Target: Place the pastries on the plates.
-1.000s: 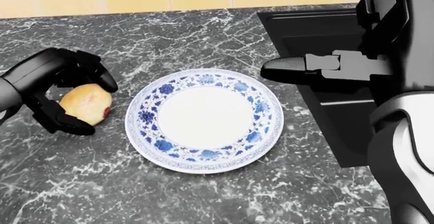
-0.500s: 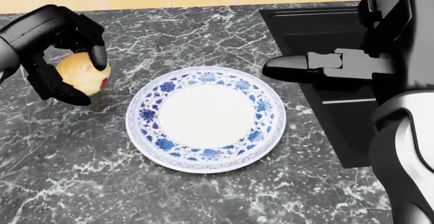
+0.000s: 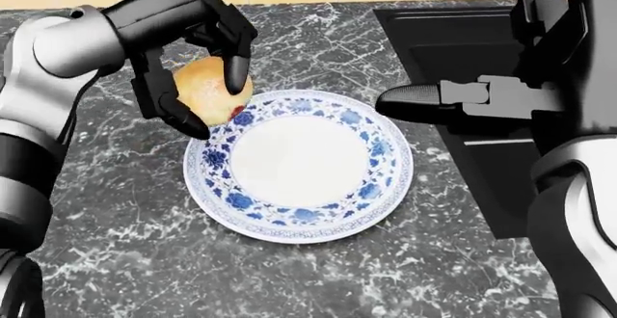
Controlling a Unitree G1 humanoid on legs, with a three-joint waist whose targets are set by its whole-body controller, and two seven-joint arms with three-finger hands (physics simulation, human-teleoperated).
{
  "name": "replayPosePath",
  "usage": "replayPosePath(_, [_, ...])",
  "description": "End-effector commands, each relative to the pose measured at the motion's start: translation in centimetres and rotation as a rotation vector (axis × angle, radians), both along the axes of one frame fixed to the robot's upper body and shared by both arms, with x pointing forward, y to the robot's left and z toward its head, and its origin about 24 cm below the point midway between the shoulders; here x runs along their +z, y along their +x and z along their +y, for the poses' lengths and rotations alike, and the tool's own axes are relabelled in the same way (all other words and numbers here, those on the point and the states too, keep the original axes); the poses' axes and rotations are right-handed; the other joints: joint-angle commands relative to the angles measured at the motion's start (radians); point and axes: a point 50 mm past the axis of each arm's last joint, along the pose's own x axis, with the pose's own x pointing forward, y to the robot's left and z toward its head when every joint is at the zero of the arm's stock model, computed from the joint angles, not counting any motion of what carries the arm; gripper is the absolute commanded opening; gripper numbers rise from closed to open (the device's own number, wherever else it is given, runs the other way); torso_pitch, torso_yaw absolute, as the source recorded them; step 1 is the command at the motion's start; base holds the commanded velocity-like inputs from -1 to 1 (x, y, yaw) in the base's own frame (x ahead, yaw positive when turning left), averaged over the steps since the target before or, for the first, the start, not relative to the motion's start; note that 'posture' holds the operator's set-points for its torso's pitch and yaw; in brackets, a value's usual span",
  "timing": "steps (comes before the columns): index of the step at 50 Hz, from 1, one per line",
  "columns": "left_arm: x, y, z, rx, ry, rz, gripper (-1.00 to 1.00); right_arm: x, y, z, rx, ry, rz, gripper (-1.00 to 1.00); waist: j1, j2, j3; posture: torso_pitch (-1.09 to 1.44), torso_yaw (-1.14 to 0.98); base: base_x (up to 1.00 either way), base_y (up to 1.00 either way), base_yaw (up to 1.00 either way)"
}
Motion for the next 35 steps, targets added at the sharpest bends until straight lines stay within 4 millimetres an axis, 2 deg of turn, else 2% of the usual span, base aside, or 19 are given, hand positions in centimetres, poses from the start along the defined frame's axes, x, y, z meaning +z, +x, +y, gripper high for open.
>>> replayPosePath(1, [2.5, -0.2, -0.6, -0.027, -0.023, -0.093, -0.58, 1.2, -0.5, -0.2, -0.008, -0.001, -0.076, 1.0, 0.001, 0.0, -0.022, -0.16, 0.0, 0.0, 0.0, 0.0])
replayPosePath(12, [1.5, -0.6, -3.7, -0.132, 0.009, -0.065, -0.56, 1.1, -0.7, -0.2, -0.011, -0.001, -0.076, 1.0, 0.001, -0.005, -0.023, -0.16, 0.0, 0.0, 0.0, 0.0])
replayPosePath(30, [0.7, -0.7, -6.4, -0.193, 0.001, -0.052, -0.49, 1.2, -0.7, -0.4, -0.014, -0.001, -0.079, 1.0, 0.002, -0.013, -0.023, -0.16, 0.0, 0.0, 0.0, 0.0])
replayPosePath(35, [0.2, -0.9, -7.1, -0.212, 0.002, -0.037, -0.41, 1.2, -0.9, -0.5, -0.016, 0.001, -0.08, 1.0, 0.003, -0.014, -0.023, -0.16, 0.0, 0.0, 0.0, 0.0])
